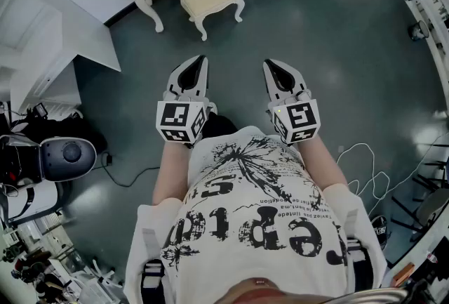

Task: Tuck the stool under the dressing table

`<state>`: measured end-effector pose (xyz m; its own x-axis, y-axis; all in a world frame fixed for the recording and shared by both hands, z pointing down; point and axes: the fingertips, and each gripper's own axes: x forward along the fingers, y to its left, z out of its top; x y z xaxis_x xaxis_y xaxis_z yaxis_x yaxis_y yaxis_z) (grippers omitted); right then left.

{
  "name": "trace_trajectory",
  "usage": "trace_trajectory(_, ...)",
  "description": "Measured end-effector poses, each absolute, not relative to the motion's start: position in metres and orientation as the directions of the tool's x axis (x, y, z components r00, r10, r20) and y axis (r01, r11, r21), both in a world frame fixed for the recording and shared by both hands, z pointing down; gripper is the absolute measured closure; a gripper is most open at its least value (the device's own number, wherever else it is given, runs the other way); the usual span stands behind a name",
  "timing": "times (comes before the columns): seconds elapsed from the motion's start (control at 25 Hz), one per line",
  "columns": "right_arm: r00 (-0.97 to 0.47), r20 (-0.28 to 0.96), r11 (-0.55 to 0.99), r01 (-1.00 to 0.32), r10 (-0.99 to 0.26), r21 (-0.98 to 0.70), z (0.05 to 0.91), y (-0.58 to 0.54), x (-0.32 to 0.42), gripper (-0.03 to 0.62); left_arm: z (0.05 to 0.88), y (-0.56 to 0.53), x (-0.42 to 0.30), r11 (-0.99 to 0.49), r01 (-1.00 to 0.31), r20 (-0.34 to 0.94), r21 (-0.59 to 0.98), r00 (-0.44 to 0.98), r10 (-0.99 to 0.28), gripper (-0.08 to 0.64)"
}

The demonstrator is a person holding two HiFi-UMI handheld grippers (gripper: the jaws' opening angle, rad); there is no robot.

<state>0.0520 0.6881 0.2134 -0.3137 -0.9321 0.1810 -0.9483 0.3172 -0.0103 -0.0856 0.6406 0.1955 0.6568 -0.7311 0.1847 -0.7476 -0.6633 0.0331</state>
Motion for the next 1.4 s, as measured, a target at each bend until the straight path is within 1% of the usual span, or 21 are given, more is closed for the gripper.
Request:
trace_trajectory(0.32, -0.320, 0.190, 0.322, -0.946, -0.928, -0.019, 0.217, 0.687, 0.057, 0.575, 0.200, 0.640, -0.079, -0.662, -0.748, 0.193, 0.043, 0.656, -0.729, 0.540)
trace_trajectory(0.52, -0.294, 0.199, 0.291, -0.956, -0.935, -0.046, 0.222, 0.684, 0.068, 0.575, 0.208, 0.635, -0.071, -0.665, -0.745, 0.202, 0.050, 0.660, -0.724, 0.540)
trace_trajectory(0.8, -0.284, 0.239, 0.275, -0.959, -0.929, -0.073, 0.242, 0.666, 0.078, 0.575, 0.227, 0.619, -0.068, -0.659, -0.749, 0.240, 0.067, 0.653, -0.718, 0.540)
trace_trajectory(1.08, -0.318, 0.291, 0.315, -0.947, -0.902, -0.058, 0.267, 0.603, 0.067, 0.575, 0.253, 0.552, -0.076, -0.647, -0.758, 0.278, 0.087, 0.642, -0.715, 0.540)
trace_trajectory(1.4, -0.285, 0.340, 0.290, -0.956, -0.896, -0.038, 0.269, 0.490, 0.080, 0.575, 0.262, 0.435, -0.060, -0.657, -0.741, 0.298, 0.136, 0.664, -0.686, 0.540)
